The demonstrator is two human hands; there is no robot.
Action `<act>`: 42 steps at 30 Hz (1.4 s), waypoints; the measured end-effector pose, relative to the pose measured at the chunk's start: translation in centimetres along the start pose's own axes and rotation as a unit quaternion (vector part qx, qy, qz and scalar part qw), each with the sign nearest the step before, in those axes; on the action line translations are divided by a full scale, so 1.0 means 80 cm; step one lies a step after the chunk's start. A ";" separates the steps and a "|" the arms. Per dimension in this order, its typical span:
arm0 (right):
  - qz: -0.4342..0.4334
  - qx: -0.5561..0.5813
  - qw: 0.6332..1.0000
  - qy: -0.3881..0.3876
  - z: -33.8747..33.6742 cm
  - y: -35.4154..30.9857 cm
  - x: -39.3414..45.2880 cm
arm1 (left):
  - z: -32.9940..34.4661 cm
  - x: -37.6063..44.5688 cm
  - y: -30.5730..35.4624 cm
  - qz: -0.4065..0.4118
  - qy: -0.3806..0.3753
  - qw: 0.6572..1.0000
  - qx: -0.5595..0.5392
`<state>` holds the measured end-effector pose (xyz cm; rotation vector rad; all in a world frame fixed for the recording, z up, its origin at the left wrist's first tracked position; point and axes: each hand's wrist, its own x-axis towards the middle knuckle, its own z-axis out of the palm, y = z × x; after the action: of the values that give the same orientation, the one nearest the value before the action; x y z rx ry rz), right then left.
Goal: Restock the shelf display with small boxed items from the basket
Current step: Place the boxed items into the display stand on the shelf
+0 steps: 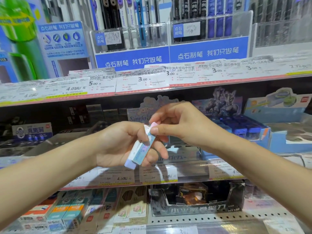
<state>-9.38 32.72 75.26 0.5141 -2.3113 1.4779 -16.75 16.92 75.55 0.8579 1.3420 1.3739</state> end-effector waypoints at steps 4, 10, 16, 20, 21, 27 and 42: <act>0.022 0.009 0.999 0.030 -0.008 0.004 0.001 | 0.000 -0.005 -0.002 -0.010 0.044 0.997 0.058; 0.023 0.032 0.994 0.099 -0.016 0.008 0.004 | 0.001 -0.007 -0.010 0.009 0.082 0.987 0.139; 0.009 0.029 0.996 0.086 -0.002 0.012 0.003 | 0.009 -0.001 -0.015 0.058 0.120 0.974 0.183; -0.010 -0.002 0.993 0.114 -0.011 0.013 0.005 | 0.006 -0.001 -0.013 0.094 0.175 0.932 0.304; -0.015 -0.024 0.992 0.124 -0.015 0.014 0.005 | 0.004 -0.002 -0.012 0.115 0.192 0.911 0.346; -0.015 -0.182 0.976 0.116 -0.021 0.032 0.005 | -0.021 -0.011 -0.003 0.182 0.249 0.649 0.695; -0.008 -0.227 0.970 0.090 -0.020 0.044 0.004 | -0.031 -0.006 -0.010 0.114 0.194 0.612 0.758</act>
<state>-11.21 35.51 73.29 0.2561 -2.3832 0.8946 -18.86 15.68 74.50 1.8824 2.8444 0.1813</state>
